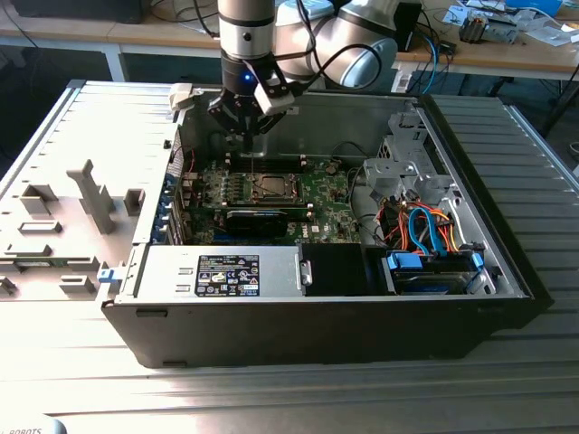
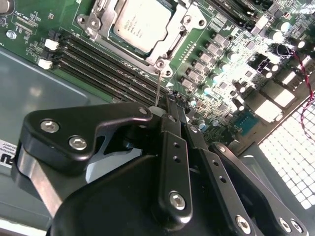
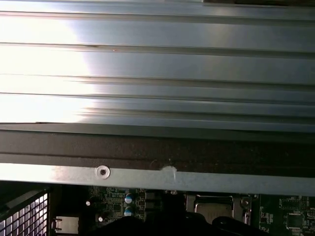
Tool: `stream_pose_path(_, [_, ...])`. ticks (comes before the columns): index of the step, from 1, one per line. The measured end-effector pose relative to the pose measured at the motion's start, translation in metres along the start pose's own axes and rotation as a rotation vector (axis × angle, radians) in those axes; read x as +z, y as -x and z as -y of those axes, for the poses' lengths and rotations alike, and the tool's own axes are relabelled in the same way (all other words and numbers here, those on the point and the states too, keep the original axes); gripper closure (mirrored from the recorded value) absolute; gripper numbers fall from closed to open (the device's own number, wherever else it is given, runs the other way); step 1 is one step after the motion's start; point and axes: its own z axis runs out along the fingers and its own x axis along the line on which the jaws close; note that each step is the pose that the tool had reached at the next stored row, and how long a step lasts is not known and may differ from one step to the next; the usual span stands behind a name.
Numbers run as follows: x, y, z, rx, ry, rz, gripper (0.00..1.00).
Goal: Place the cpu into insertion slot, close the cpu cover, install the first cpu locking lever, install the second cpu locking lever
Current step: 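Install the first cpu locking lever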
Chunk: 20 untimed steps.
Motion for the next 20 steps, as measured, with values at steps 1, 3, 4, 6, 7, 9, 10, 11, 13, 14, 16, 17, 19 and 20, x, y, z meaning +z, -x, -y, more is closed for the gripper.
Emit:
stream_pose_path(1, [0.0,0.0009,0.0,0.0,0.0,-0.0001,0.89])
stream_pose_path(3, [0.0,0.0028,0.0001,0.0,0.0,-0.0006,0.89])
stream_pose_path(4, [0.0,0.0034,0.0001,0.0,-0.0001,-0.0008,0.89])
stream_pose_path(6, [0.0,0.0053,0.0002,0.0,0.0,-0.0013,0.89])
stream_pose_path(7, [0.0,0.0057,0.0002,0.0,0.0,-0.0014,0.89])
stream_pose_path(9, [0.0,0.0065,0.0003,0.0,0.0001,-0.0017,0.89])
stream_pose_path(10, [0.0,0.007,0.0003,0.0,0.0001,-0.0018,0.89])
stream_pose_path(11, [0.0,0.0071,0.0003,0.0,0.0001,-0.0019,0.89])
stream_pose_path(13, [0.0,0.0072,0.0003,0.0,0.0001,-0.0019,0.89])
stream_pose_path(14, [0.0,0.0073,0.0003,0.0,0.0,-0.0019,0.89])
stream_pose_path(16, [0.0,0.0073,0.0003,0.0,0.0001,-0.0019,0.89])
stream_pose_path(17, [0.0001,0.0073,0.0003,0.0,0.0001,-0.002,0.89])
stream_pose_path(19, [0.0009,0.0076,0.0003,0.0,0.0,-0.002,0.89])
stream_pose_path(20, [0.0013,0.0079,0.0003,0.0,0.0001,-0.0018,0.89])
